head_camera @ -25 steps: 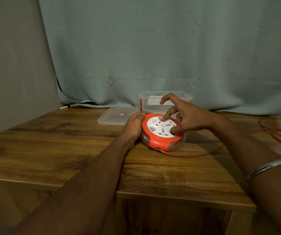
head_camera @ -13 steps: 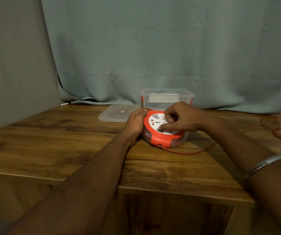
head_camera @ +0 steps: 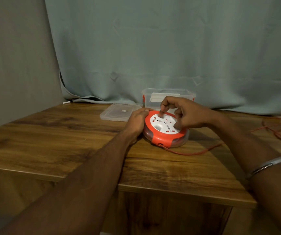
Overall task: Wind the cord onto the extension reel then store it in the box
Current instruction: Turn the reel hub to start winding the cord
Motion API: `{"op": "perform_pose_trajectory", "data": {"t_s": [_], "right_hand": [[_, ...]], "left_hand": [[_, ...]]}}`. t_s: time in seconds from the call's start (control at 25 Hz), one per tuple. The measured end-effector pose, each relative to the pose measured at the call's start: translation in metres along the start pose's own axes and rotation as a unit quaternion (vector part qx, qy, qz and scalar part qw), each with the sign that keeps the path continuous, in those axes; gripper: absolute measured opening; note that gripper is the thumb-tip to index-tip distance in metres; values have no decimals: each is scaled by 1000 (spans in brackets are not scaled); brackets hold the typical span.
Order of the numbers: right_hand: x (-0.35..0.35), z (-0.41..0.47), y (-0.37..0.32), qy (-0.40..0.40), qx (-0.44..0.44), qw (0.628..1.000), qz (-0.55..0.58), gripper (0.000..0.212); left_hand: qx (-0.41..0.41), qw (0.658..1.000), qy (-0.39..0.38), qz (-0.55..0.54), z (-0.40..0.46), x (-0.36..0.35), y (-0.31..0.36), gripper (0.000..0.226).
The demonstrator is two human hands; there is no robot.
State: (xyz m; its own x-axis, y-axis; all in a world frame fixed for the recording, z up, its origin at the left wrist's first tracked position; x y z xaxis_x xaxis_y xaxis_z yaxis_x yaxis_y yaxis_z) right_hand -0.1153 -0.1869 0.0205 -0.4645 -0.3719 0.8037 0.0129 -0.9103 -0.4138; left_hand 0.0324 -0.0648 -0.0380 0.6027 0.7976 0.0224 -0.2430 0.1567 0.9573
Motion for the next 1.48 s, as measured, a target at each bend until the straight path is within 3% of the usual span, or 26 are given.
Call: {"op": "perform_pose_trajectory", "data": {"t_s": [0.44, 0.72, 1.0, 1.12, 1.2, 1.24, 1.36, 1.48], "right_hand": [[4, -2, 14, -25, -60, 998, -2, 70], [1, -1, 8, 32, -16, 996, -77, 33], [-10, 3, 3, 25, -33, 995, -88, 57], [-6, 2, -1, 41, -8, 997, -68, 44], [2, 0, -5, 59, 13, 997, -38, 20], [5, -1, -6, 61, 16, 998, -27, 23], [6, -2, -3, 8, -10, 1000, -8, 57], [4, -2, 3, -40, -32, 999, -16, 66]], "left_hand": [[11, 1000, -9, -7, 0, 0, 0, 32], [7, 1000, -4, -21, 2, -1, -3, 32], [-3, 1000, -11, 2, 2, -2, -3, 35], [-5, 1000, -7, -22, 0, -2, -1, 32], [0, 1000, -7, -22, -1, -2, -2, 32], [3, 1000, -7, -19, -1, -2, -3, 33], [1, 1000, -3, -5, 1, -1, -2, 35], [1, 1000, -6, 4, -1, 0, -1, 35]]}}
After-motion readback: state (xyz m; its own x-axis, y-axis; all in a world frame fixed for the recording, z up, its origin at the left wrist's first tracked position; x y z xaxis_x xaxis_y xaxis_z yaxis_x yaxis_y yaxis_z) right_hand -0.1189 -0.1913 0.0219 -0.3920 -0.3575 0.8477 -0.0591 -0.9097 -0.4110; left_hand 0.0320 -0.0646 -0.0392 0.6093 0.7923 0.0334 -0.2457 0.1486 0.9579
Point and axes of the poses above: each hand's wrist, its own z-axis towards the middle knuckle, its own x-axis out of the back of the hand, y = z × x, the point moved 2 cm from there along z, towards the middle knuckle, and after that the axes turned 9 degrees about y, right-handed, at the moved point
